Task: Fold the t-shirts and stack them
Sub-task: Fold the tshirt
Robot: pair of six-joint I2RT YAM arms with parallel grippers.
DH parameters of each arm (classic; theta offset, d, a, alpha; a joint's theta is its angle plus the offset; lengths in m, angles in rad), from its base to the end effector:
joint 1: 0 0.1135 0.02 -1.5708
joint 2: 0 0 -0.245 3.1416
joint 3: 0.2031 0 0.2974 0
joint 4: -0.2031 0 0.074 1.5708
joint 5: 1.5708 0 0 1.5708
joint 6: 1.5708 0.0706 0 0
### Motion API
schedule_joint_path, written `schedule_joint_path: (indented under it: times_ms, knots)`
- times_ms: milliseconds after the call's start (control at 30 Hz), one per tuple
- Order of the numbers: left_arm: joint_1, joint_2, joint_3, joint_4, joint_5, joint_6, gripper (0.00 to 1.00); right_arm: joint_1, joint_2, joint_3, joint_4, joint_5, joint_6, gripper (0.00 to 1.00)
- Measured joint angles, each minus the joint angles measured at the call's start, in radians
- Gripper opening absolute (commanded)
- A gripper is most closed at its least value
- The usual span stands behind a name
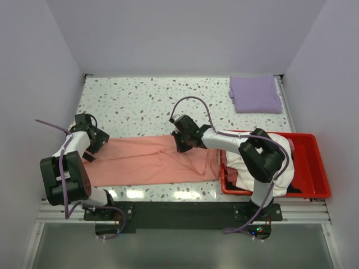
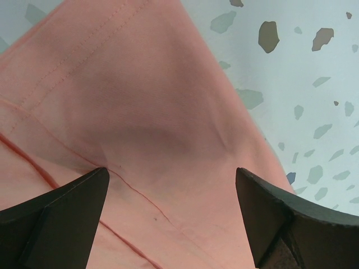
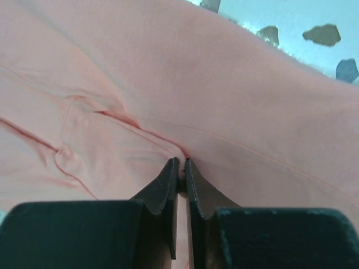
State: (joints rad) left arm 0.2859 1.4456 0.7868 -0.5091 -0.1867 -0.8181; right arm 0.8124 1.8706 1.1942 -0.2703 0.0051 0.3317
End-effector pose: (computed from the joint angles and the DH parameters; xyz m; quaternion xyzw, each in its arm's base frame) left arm 0.2963 0.1008 0.0938 -0.5274 0.8208 0.0357 0.2162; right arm 0.3040 0.3203 0.0947 -0.2258 0.9245 0.1642 0.2594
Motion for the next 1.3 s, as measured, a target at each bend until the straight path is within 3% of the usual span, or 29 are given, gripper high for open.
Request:
schedule_joint_path:
  times_ms: [100,433,767,833,867,900,933,1300]
  knots:
    - [0.000,0.000,0.000,0.000,0.000,0.000,1.00,0.004,-0.042,-0.032,-0.002,-0.009,0.026,0.00]
    - [0.000,0.000,0.000,0.000,0.000,0.000,1.00,0.098,-0.105,-0.056,0.002,-0.042,0.130,0.00]
    - [0.000,0.000,0.000,0.001,0.003,0.002,1.00,0.184,-0.101,-0.060,0.043,-0.049,0.273,0.11]
    - [0.000,0.000,0.000,0.003,0.008,0.003,1.00,0.193,-0.094,-0.065,0.070,-0.050,0.299,0.24]
    - [0.000,0.000,0.000,0.006,0.011,0.004,1.00,0.201,-0.089,-0.067,0.082,-0.049,0.311,0.40]
    - [0.000,0.000,0.000,0.008,0.013,0.005,1.00,0.212,-0.082,-0.068,0.091,-0.050,0.328,0.79]
    - [0.000,0.000,0.000,0.010,0.016,0.008,1.00,0.225,-0.076,-0.069,0.100,-0.050,0.340,0.99]
    - [0.000,-0.001,0.000,0.028,0.045,0.019,1.00,0.292,-0.072,-0.067,0.095,-0.028,0.344,0.99]
